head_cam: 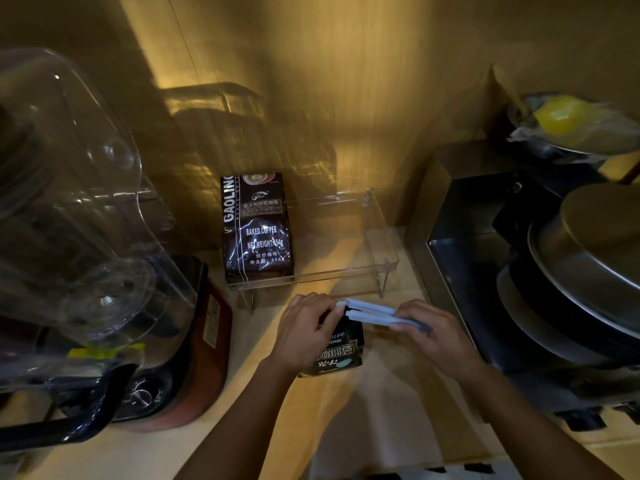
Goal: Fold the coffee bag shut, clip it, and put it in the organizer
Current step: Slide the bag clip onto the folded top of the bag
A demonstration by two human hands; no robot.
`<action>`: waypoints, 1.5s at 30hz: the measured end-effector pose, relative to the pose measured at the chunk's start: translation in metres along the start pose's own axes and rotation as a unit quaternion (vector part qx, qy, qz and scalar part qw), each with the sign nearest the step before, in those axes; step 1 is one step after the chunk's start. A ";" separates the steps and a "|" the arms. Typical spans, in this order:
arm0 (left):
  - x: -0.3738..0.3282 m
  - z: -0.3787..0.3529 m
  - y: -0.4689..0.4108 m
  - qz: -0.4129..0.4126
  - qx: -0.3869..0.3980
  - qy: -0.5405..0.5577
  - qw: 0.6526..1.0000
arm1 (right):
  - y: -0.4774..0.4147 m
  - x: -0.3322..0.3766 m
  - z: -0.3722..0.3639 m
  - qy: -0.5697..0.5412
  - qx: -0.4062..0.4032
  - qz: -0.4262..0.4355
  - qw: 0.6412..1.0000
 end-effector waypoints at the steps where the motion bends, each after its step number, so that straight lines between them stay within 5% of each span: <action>1: 0.001 -0.001 0.000 -0.002 0.004 -0.006 1.000 | 0.000 0.000 0.001 0.003 -0.001 -0.001 1.000; 7: 0.007 0.000 0.002 0.047 -0.001 0.023 0.999 | -0.005 0.003 0.014 0.046 -0.026 0.020 0.998; 12: 0.007 0.000 0.003 0.048 0.002 0.032 0.998 | -0.012 0.008 0.005 0.132 0.056 0.058 0.988; 19: 0.000 0.009 0.004 0.000 -0.031 0.019 0.999 | -0.017 -0.010 -0.002 0.107 0.075 -0.035 0.991; 32: 0.000 0.010 0.002 0.021 -0.029 0.052 0.998 | -0.027 0.007 -0.013 0.137 0.080 0.011 0.987; 45: -0.013 0.005 -0.002 -0.005 -0.046 -0.062 0.997 | -0.038 0.028 -0.039 0.170 0.094 0.065 0.979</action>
Point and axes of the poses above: each hand's wrist, its own y-axis away from the middle knuckle, its own z-axis out of the back of the hand, x = y × z, the point moved 7 cm from there along -y, towards the middle knuckle, and after that the axes turned 6 degrees about -y, right-handed, at the moved point
